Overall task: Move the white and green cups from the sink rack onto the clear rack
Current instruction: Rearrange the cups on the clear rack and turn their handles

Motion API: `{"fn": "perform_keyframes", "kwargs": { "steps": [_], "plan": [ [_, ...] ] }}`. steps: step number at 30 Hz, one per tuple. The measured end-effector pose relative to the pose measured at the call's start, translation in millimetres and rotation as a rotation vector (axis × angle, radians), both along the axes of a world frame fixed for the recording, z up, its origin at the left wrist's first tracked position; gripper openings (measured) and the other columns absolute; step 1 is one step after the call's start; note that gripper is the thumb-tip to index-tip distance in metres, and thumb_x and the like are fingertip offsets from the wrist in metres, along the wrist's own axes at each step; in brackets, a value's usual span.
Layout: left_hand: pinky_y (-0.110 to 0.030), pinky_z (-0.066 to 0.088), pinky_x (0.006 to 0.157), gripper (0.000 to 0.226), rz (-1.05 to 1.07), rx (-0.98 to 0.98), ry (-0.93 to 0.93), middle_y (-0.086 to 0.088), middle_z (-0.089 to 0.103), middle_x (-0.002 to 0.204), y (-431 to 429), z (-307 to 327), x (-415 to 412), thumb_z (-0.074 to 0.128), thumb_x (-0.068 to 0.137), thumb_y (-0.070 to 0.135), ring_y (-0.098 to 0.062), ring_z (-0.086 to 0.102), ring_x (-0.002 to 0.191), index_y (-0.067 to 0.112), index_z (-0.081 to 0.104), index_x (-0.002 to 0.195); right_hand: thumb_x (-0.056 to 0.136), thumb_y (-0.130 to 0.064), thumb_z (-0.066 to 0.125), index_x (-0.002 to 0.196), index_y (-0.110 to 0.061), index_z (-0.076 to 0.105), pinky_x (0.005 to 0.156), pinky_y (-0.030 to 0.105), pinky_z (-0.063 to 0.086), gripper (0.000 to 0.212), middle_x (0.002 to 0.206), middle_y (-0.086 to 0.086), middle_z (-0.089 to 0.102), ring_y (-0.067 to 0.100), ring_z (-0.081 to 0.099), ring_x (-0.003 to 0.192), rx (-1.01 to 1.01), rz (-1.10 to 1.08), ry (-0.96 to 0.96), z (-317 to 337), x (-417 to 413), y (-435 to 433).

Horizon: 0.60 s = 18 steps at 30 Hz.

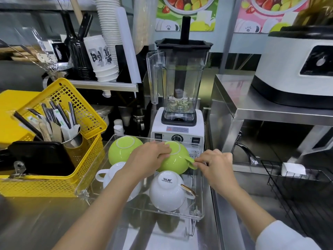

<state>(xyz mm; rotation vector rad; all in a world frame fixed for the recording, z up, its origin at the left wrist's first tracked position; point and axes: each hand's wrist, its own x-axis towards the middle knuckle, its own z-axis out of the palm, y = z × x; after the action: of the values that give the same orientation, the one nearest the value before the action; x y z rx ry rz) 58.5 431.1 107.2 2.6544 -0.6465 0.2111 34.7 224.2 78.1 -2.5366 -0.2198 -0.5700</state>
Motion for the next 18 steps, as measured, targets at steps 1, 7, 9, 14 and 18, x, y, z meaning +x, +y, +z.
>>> {"fn": "perform_keyframes", "kwargs": {
  "steps": [1, 7, 9, 14, 18],
  "plan": [
    [-0.025, 0.028, 0.107, 0.023, -0.006, 0.0, -0.014, 0.012, 0.054, 0.133, -0.1, -0.6, 0.0, 0.046, 0.093, 0.025, -0.007, 0.038, 0.131, 0.016, 0.064, 0.104, 0.075, -0.025, 0.071, 0.073, -0.025, 0.073, 0.064, 0.03, 0.009, 0.003, 0.078, -0.01, 0.07, 0.009, 0.042, 0.075, -0.014, -0.004, -0.008, 0.3, 1.6, -0.7],
    [-0.012, 0.014, 0.105, 0.027, -0.025, -0.037, -0.016, 0.007, 0.054, 0.133, -1.5, 0.5, -1.6, 0.049, 0.092, 0.023, -0.004, 0.041, 0.129, 0.023, 0.061, 0.116, 0.08, -0.029, 0.066, 0.074, -0.026, 0.072, 0.065, 0.03, 0.009, 0.008, 0.08, -0.011, 0.07, 0.008, 0.038, 0.076, -0.105, -0.02, -0.02, 2.4, 13.9, -6.9],
    [-0.017, 0.018, 0.108, 0.026, -0.024, -0.037, 0.001, 0.007, 0.054, 0.133, -2.2, 0.8, -2.0, 0.049, 0.092, 0.022, -0.005, 0.041, 0.128, 0.023, 0.061, 0.115, 0.08, -0.028, 0.066, 0.073, -0.026, 0.072, 0.065, 0.03, 0.009, 0.01, 0.079, -0.01, 0.071, 0.009, 0.038, 0.076, -0.124, -0.024, -0.028, 3.4, 18.0, -7.7],
    [-0.017, 0.02, 0.107, 0.028, -0.007, -0.065, 0.021, 0.006, 0.054, 0.133, -3.0, 0.8, -2.6, 0.05, 0.092, 0.022, -0.006, 0.039, 0.13, 0.024, 0.059, 0.118, 0.081, -0.028, 0.065, 0.073, -0.027, 0.072, 0.066, 0.031, 0.01, 0.011, 0.083, -0.01, 0.071, 0.01, 0.039, 0.076, -0.125, -0.039, -0.013, 4.7, 27.9, -8.2],
    [-0.015, 0.021, 0.106, 0.028, -0.004, -0.096, 0.034, 0.005, 0.055, 0.132, -2.5, 0.6, -3.0, 0.051, 0.091, 0.021, -0.004, 0.042, 0.127, 0.022, 0.059, 0.118, 0.082, -0.028, 0.064, 0.074, -0.027, 0.072, 0.066, 0.033, 0.011, 0.011, 0.086, -0.009, 0.072, 0.009, 0.039, 0.076, -0.11, -0.032, 0.005, 4.8, 30.7, -9.2]
  ]
}}
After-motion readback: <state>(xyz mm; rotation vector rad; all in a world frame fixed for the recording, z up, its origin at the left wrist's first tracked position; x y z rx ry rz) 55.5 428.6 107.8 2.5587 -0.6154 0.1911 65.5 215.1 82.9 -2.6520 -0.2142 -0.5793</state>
